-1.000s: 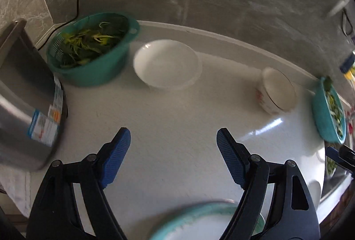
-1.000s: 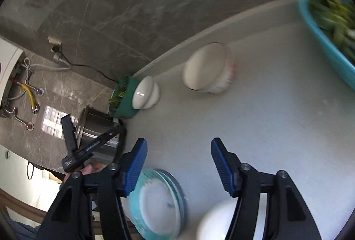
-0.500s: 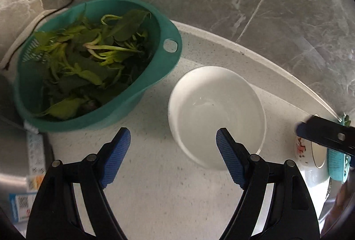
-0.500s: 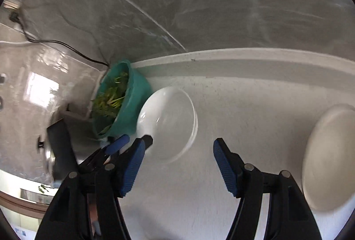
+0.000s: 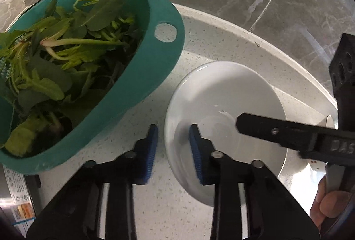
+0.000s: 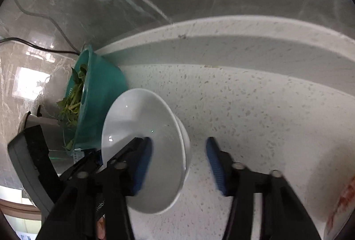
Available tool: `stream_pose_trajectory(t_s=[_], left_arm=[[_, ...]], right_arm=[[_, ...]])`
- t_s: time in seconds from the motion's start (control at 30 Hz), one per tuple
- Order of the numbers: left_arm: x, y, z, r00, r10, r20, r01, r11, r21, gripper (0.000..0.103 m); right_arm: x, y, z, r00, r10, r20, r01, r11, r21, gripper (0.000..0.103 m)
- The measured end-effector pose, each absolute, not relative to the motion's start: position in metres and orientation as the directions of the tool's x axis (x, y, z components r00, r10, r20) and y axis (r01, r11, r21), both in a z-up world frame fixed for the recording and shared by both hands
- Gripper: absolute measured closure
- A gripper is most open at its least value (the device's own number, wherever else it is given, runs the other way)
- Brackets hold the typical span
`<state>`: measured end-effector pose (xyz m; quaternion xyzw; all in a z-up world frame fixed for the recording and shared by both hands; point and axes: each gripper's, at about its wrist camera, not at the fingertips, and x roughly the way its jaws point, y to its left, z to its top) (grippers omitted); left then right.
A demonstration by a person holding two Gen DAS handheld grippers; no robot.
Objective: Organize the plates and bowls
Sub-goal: 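Lift the small white bowl and lower it into the large white bowl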
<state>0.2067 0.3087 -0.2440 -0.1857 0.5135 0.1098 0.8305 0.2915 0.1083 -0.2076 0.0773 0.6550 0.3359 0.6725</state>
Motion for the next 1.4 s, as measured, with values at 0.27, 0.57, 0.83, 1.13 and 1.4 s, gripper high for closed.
stream_pose_trajectory(t_s=[0.27,0.57,0.83,1.13,1.4], left_arm=[[0.22,0.302,-0.246,0.453,-0.027,-0.891,-0.345,0.916,-0.203,0.088],[0.218,0.293,-0.237,0.462,-0.029,-0.886,-0.333,0.921,-0.203,0.091],[0.197,0.268,-0.203,0.496,-0.042,-0.867,-0.298,0.93,-0.216,0.091],[0.141,0.197,-0.168,0.529,-0.123,-0.84,-0.194,0.946,-0.26,0.091],[0.089,0.104,-0.171,0.485,-0.236,-0.842,-0.052,0.953,-0.298,0.09]], right_arm=[[0.289,0.111,-0.217,-0.094,0.553,-0.828,-0.35,0.76,0.548,0.083],[0.282,0.1,-0.211,-0.074,0.552,-0.83,-0.354,0.764,0.54,0.086],[0.256,0.084,-0.179,-0.039,0.575,-0.818,-0.359,0.755,0.548,0.085],[0.191,0.017,-0.133,0.026,0.596,-0.803,-0.346,0.759,0.552,0.085],[0.124,-0.076,-0.12,0.1,0.596,-0.797,-0.264,0.788,0.556,0.083]])
